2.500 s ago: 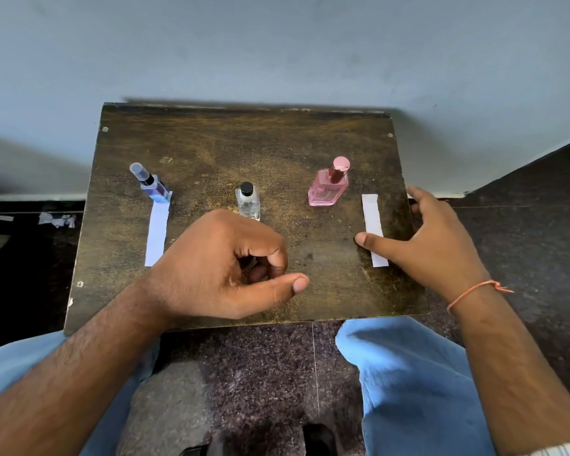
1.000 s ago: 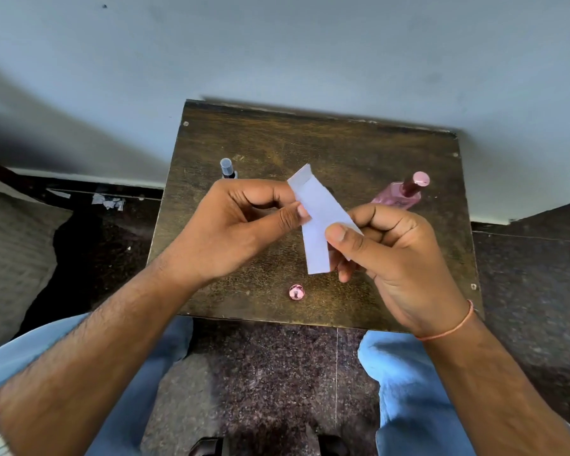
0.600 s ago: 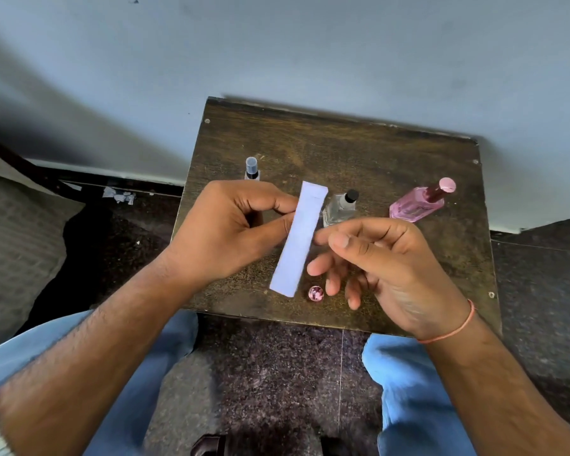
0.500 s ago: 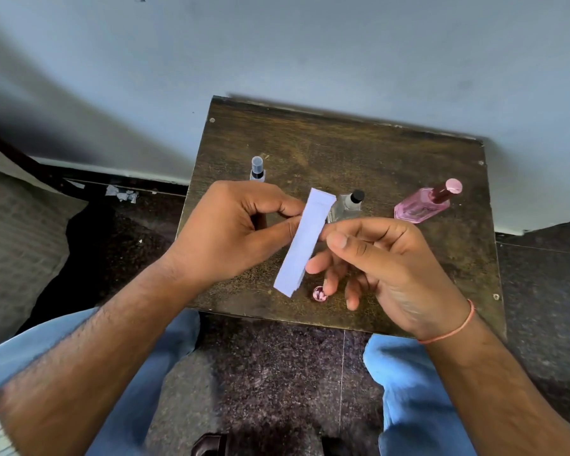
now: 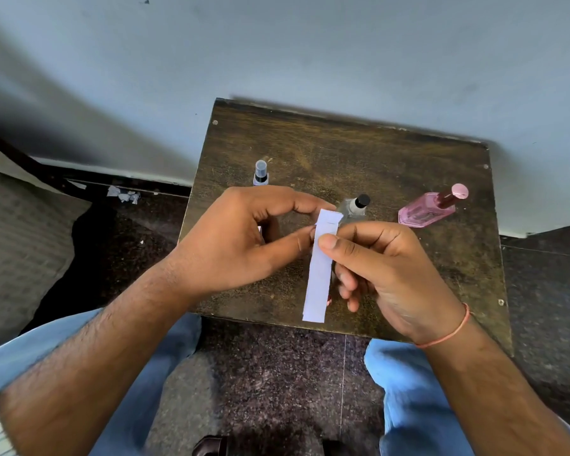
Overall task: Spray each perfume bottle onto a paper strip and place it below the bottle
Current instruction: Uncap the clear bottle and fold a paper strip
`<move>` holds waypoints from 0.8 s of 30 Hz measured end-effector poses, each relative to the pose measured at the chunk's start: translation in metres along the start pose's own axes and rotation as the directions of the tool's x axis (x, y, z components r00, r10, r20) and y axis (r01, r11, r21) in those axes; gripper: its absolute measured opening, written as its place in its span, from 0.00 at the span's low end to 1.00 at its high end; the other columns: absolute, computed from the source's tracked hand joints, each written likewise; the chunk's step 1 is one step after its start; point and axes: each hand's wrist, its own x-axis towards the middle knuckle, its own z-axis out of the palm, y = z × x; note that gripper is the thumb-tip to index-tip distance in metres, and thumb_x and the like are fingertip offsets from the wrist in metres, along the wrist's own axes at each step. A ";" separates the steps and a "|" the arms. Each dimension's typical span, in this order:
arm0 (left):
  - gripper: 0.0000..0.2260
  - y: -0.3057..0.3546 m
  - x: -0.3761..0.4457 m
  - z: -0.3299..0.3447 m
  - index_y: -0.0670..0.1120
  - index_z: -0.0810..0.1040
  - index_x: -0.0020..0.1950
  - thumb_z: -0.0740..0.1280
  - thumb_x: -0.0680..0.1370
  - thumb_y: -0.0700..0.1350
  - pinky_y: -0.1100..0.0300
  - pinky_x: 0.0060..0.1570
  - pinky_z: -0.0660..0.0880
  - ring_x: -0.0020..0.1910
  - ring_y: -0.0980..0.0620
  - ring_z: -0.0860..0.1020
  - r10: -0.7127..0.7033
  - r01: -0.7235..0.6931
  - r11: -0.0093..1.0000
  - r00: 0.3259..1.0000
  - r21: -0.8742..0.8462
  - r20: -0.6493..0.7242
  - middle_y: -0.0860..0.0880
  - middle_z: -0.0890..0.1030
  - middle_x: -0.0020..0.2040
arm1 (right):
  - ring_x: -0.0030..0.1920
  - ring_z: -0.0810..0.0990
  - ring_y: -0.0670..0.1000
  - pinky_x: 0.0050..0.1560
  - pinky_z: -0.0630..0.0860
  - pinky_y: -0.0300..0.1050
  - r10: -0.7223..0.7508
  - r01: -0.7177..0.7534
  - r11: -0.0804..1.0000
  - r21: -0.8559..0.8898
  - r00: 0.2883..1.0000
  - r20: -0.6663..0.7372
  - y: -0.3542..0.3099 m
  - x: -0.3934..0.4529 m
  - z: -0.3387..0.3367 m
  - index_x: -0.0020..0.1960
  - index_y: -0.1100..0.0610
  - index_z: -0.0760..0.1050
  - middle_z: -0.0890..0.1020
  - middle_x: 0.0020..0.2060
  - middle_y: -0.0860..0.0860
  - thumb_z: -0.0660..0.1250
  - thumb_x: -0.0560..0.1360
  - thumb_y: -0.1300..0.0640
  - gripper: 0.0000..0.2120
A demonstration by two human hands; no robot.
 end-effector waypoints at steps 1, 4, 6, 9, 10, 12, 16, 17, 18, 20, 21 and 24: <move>0.13 0.000 0.001 0.000 0.46 0.86 0.65 0.75 0.81 0.38 0.69 0.32 0.72 0.32 0.63 0.79 0.014 -0.014 1.000 1.000 -0.027 0.013 0.57 0.88 0.56 | 0.25 0.73 0.51 0.23 0.71 0.41 0.004 -0.004 1.000 -0.004 1.000 0.001 0.001 0.000 -0.001 0.41 0.61 0.85 0.75 0.24 0.53 0.75 0.73 0.51 0.12; 0.11 -0.002 0.003 0.003 0.45 0.86 0.66 0.72 0.83 0.40 0.52 0.40 0.83 0.44 0.53 0.87 0.032 -0.027 0.996 0.997 -0.082 0.063 0.54 0.89 0.58 | 0.24 0.72 0.50 0.25 0.71 0.42 0.001 -0.001 1.000 -0.003 1.000 0.030 0.004 -0.001 -0.005 0.37 0.56 0.84 0.75 0.23 0.52 0.78 0.76 0.54 0.11; 0.10 -0.001 0.004 0.005 0.42 0.87 0.63 0.72 0.83 0.40 0.55 0.51 0.85 0.53 0.55 0.88 0.044 -0.040 0.997 0.997 -0.073 0.056 0.52 0.89 0.57 | 0.24 0.72 0.51 0.26 0.71 0.43 0.001 -0.002 1.000 0.004 0.999 0.037 0.004 -0.001 -0.007 0.36 0.55 0.84 0.75 0.23 0.52 0.76 0.77 0.55 0.11; 0.08 0.001 0.005 0.007 0.44 0.88 0.61 0.72 0.83 0.41 0.58 0.49 0.84 0.52 0.59 0.88 0.052 -0.053 0.999 0.998 -0.011 -0.024 0.54 0.89 0.54 | 0.25 0.72 0.51 0.24 0.71 0.42 -0.006 0.005 1.000 0.019 0.999 0.053 0.005 0.000 -0.007 0.38 0.56 0.85 0.74 0.24 0.52 0.74 0.77 0.55 0.10; 0.08 0.001 0.006 0.008 0.46 0.88 0.60 0.72 0.83 0.42 0.56 0.47 0.84 0.50 0.59 0.88 0.052 -0.052 0.999 0.997 0.009 -0.050 0.55 0.89 0.53 | 0.25 0.73 0.52 0.24 0.72 0.42 -0.010 0.009 1.000 0.019 0.998 0.056 0.005 0.000 -0.007 0.40 0.57 0.85 0.74 0.24 0.52 0.74 0.77 0.56 0.08; 0.08 0.002 0.007 0.009 0.48 0.88 0.61 0.72 0.84 0.43 0.54 0.44 0.83 0.47 0.58 0.87 0.052 -0.049 0.998 0.995 0.039 -0.079 0.55 0.89 0.51 | 0.26 0.73 0.52 0.24 0.72 0.42 -0.018 0.017 1.000 0.014 0.998 0.052 0.006 0.000 -0.007 0.44 0.60 0.85 0.73 0.25 0.51 0.75 0.77 0.56 0.08; 0.08 0.004 0.008 0.010 0.48 0.88 0.61 0.73 0.83 0.42 0.58 0.43 0.82 0.46 0.61 0.86 0.074 -0.064 0.993 0.991 0.098 -0.109 0.55 0.89 0.49 | 0.27 0.72 0.50 0.26 0.74 0.45 -0.058 0.055 0.998 0.037 0.997 0.059 0.007 -0.001 -0.010 0.44 0.64 0.83 0.73 0.26 0.50 0.74 0.78 0.57 0.10; 0.07 0.005 0.009 0.011 0.48 0.88 0.60 0.73 0.83 0.42 0.60 0.43 0.81 0.46 0.62 0.86 0.080 -0.069 0.992 0.991 0.104 -0.111 0.55 0.89 0.49 | 0.27 0.71 0.49 0.27 0.74 0.45 -0.079 0.077 0.996 0.039 0.995 0.062 0.008 -0.001 -0.011 0.43 0.63 0.83 0.73 0.26 0.50 0.74 0.78 0.58 0.09; 0.07 0.005 0.009 0.011 0.48 0.88 0.60 0.73 0.83 0.42 0.64 0.43 0.80 0.45 0.64 0.85 0.087 -0.075 0.991 0.990 0.107 -0.111 0.55 0.89 0.48 | 0.27 0.71 0.48 0.28 0.75 0.45 -0.105 0.103 0.994 0.038 0.992 0.066 0.008 -0.001 -0.011 0.42 0.61 0.84 0.73 0.27 0.50 0.74 0.78 0.58 0.08; 0.06 0.007 0.009 0.012 0.47 0.88 0.58 0.72 0.83 0.42 0.69 0.45 0.76 0.45 0.67 0.82 0.107 -0.094 0.989 0.987 0.113 -0.117 0.57 0.87 0.48 | 0.27 0.71 0.48 0.31 0.76 0.46 -0.150 0.146 0.988 0.049 0.986 0.071 0.010 0.000 -0.011 0.42 0.60 0.86 0.73 0.27 0.51 0.75 0.78 0.59 0.07; 0.06 0.008 0.010 0.012 0.47 0.88 0.58 0.72 0.83 0.42 0.70 0.46 0.75 0.46 0.68 0.82 0.119 -0.104 0.988 0.985 0.115 -0.124 0.57 0.87 0.49 | 0.27 0.72 0.48 0.31 0.77 0.46 -0.163 0.159 0.985 0.062 0.984 0.073 0.010 0.000 -0.011 0.43 0.63 0.85 0.74 0.27 0.51 0.76 0.78 0.57 0.09; 0.06 0.009 0.010 0.012 0.44 0.88 0.56 0.72 0.83 0.41 0.71 0.47 0.76 0.47 0.66 0.83 0.152 -0.134 0.983 0.978 0.127 -0.145 0.55 0.88 0.49 | 0.27 0.71 0.47 0.33 0.77 0.45 -0.182 0.172 0.978 0.116 0.980 0.077 0.011 0.000 -0.011 0.47 0.74 0.80 0.74 0.27 0.49 0.75 0.76 0.56 0.18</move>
